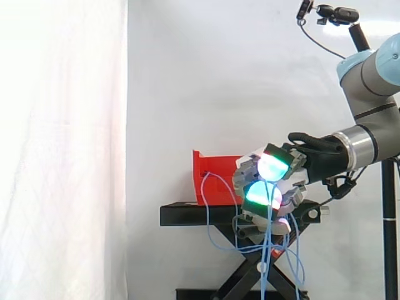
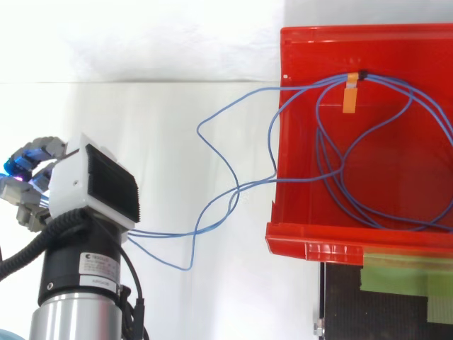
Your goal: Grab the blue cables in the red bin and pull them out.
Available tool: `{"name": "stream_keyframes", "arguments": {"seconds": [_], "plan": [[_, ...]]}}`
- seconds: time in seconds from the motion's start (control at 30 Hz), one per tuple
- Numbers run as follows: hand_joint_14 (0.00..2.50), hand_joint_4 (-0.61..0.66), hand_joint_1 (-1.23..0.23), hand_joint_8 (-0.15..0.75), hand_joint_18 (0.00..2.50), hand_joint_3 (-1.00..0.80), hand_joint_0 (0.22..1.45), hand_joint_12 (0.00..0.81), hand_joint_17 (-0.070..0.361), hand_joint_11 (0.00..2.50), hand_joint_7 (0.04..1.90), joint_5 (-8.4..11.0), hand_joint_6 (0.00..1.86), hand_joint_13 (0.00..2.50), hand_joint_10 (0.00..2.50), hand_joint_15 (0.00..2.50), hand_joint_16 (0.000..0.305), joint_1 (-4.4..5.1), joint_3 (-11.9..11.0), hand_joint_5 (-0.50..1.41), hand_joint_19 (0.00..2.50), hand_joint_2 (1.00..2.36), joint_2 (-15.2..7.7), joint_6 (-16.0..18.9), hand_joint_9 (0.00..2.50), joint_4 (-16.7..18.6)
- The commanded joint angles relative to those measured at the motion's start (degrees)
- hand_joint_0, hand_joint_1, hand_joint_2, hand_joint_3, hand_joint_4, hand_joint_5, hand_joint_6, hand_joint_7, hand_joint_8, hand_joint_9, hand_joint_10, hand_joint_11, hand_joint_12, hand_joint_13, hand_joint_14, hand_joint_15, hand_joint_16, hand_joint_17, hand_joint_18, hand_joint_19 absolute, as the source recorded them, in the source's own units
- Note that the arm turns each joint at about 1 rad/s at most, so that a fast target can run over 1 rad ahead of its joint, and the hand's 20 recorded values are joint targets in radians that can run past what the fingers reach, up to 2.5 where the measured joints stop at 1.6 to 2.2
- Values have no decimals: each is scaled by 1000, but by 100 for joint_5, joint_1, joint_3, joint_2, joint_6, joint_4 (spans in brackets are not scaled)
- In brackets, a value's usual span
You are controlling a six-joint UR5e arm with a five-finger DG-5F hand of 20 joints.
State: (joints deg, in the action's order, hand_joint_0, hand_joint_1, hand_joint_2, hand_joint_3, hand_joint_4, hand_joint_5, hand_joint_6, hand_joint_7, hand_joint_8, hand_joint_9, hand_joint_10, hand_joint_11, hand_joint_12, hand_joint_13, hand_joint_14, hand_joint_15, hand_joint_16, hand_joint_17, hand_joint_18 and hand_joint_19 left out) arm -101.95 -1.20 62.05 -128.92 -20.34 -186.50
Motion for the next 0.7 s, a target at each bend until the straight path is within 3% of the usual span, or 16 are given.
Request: {"name": "stream_keyframes", "arguments": {"seconds": [0.0,0.4,0.67], "plan": [[1006,52,-698,263,1019,-1000,707,304,116,983,614,0,582,1308,22,1379,51,-3,0,715,1012,1000,-2,0,997,0],[865,20,-924,238,980,-1000,838,273,103,1044,552,9,848,1307,25,1506,46,-12,0,630,1052,1000,7,0,980,-9],[846,34,-979,236,979,-1000,864,273,103,1046,491,9,961,1306,25,1517,46,-20,0,568,1054,1000,-2,0,957,-9]]}}
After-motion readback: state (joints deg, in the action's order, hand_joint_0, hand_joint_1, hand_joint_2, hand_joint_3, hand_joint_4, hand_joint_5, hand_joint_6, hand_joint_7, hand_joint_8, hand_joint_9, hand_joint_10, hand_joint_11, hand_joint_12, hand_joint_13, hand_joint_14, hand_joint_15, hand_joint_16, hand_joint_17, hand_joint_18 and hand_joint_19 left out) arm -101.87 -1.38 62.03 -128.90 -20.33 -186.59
